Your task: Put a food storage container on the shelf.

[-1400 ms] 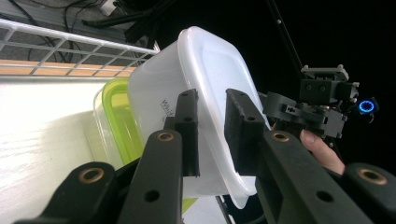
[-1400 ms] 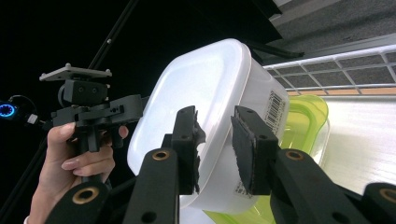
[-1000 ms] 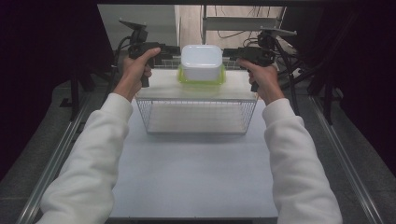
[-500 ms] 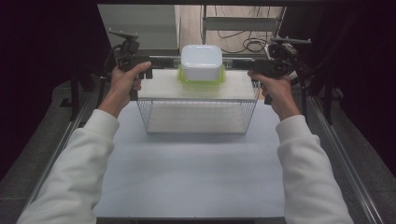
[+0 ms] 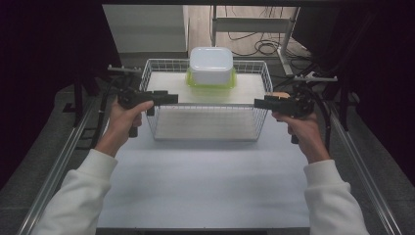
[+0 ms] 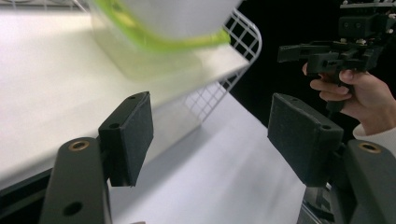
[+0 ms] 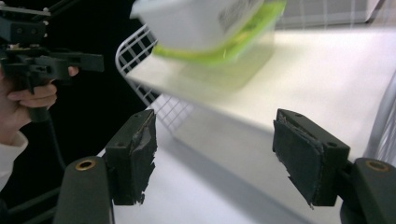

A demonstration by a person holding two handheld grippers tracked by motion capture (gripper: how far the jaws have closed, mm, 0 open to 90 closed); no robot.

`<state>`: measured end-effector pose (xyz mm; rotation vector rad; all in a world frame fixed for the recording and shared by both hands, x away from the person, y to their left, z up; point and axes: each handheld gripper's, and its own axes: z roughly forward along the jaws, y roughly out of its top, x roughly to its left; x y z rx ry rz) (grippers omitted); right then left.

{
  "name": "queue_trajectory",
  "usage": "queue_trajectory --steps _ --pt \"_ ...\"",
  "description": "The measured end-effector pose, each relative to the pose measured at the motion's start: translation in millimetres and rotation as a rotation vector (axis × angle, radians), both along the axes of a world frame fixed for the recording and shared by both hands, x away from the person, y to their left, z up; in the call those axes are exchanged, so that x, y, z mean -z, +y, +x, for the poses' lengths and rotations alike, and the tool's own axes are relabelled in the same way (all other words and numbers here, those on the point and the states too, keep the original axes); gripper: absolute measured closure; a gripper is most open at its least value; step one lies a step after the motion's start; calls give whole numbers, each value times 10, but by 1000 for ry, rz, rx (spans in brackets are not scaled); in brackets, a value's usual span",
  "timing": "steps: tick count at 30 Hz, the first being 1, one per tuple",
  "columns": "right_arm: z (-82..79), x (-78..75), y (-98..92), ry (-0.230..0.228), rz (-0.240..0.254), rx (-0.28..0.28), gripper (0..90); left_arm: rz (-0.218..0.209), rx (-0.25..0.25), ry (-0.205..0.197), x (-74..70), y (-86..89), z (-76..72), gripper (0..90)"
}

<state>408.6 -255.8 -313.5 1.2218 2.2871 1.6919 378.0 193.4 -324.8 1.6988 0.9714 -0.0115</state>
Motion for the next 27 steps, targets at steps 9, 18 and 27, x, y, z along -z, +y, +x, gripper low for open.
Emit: queue_trajectory --steps 9,18,27 --pt "-364 452 -105 10 -17 -35 303 19 -18 12 443 52 -356 311" --pt "-599 839 -55 26 -106 -75 292 110 -25 23 898 77 -692 309" --pt "-724 1196 -64 77 -158 -78 272 127 -25 63 1196 133 -897 305"
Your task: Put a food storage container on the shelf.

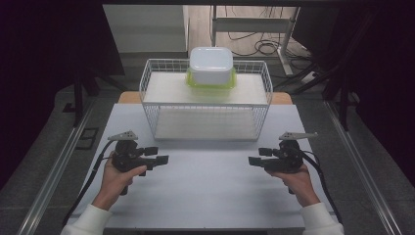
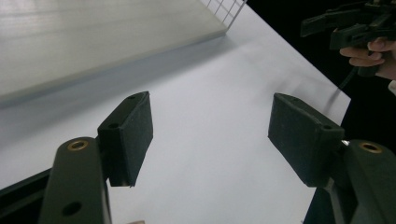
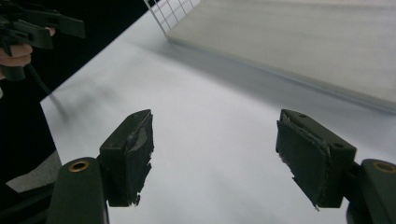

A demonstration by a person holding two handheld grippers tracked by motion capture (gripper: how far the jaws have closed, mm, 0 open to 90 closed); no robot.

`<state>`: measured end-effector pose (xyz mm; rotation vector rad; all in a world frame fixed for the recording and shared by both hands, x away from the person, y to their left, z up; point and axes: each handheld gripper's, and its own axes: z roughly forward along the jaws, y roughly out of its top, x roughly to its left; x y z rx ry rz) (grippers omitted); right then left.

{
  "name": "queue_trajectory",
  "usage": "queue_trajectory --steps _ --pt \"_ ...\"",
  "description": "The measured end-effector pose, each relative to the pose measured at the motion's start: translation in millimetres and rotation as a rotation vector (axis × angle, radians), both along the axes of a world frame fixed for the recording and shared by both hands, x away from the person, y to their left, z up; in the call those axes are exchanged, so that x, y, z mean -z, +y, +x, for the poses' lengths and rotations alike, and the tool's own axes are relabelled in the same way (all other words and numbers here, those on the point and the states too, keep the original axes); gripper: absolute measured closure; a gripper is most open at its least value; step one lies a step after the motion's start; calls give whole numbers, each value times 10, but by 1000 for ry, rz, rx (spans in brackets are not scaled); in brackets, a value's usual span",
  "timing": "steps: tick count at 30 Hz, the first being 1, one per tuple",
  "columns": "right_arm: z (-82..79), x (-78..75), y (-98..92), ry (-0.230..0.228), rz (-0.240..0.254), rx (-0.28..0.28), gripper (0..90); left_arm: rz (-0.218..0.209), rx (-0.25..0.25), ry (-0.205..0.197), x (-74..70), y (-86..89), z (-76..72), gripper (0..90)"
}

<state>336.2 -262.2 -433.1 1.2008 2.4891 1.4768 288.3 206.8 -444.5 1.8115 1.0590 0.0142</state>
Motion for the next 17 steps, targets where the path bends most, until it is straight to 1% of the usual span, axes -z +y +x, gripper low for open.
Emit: queue_trajectory --steps 2,3,4,7,12,13,14,15,17 --pt "-7 19 1 2 -7 5 270 3 0 2 14 5 -2 305" --pt "-15 34 2 0 -21 10 265 19 -6 4 44 6 -7 305" --pt "-15 34 2 0 -21 10 265 19 -6 4 44 6 -7 305" --pt "-35 29 -1 -8 -25 18 260 37 -10 4 61 10 -11 303" --pt "-51 17 -28 -18 -27 28 252 30 -18 1 52 42 -25 302" --pt "-50 23 -34 -24 -27 45 230 30 -17 3 59 44 -23 301" --pt "-50 23 -34 -24 -27 45 230 30 -17 3 59 44 -23 299" --pt "-44 30 -35 -22 -40 56 210 27 -15 8 64 43 -20 298" --pt "-40 37 -32 -24 -43 60 201 22 -14 12 65 38 -20 294"
